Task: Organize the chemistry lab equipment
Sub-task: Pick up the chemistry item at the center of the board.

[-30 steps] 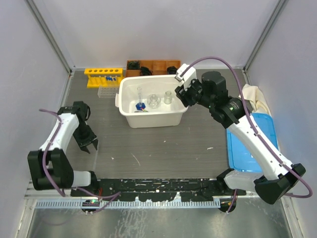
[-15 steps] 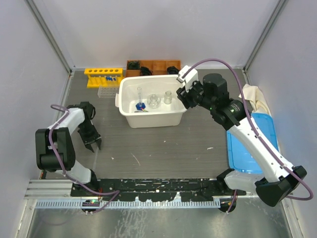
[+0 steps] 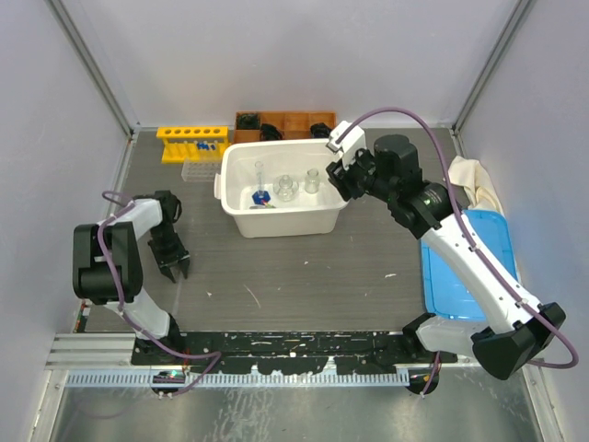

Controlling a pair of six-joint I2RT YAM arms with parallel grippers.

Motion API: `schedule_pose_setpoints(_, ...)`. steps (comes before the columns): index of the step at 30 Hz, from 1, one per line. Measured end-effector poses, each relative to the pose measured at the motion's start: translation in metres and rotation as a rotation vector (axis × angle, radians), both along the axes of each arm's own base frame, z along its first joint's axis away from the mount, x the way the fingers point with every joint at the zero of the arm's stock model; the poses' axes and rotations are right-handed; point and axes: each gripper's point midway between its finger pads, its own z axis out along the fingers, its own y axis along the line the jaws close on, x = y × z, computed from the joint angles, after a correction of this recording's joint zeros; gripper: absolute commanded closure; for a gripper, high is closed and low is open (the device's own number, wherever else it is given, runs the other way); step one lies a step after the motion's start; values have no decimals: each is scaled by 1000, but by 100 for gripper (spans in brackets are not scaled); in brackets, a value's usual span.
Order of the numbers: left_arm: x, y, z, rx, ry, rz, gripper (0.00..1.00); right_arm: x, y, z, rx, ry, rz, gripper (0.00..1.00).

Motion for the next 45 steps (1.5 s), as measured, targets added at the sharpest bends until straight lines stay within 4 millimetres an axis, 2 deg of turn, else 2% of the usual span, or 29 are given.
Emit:
schedule_pose_setpoints(13, 0, 2, -9, -3, 41, -34, 86, 4, 0, -4, -2, 10, -1, 48)
schedule_pose_setpoints(19, 0, 0, -9, -18, 46, -47, 99, 6, 2, -7, -2, 15, 2, 48)
schedule_pose_setpoints(26, 7, -6, -1, -53, 7, -45, 100, 8, 4, -11, 9, 34, -3, 49)
schedule_pose_setpoints(29, 24, -19, 16, -112, -84, -10, 100, 12, 7, -14, 13, 79, -15, 50)
schedule_pose_setpoints(34, 65, -49, 65, -249, -321, 73, 100, 17, 27, -7, 80, 164, 15, 56)
schedule_pose_setpoints(37, 85, -68, 94, -329, -438, 112, 100, 13, 50, 13, 180, 231, 86, 59)
schedule_pose_setpoints(40, 101, -86, 121, -400, -529, 136, 100, 9, 80, 41, 301, 293, 197, 57)
schedule_pose_setpoints(45, 130, -118, 183, -523, -712, 133, 100, -3, 113, 54, 391, 404, 352, 49)
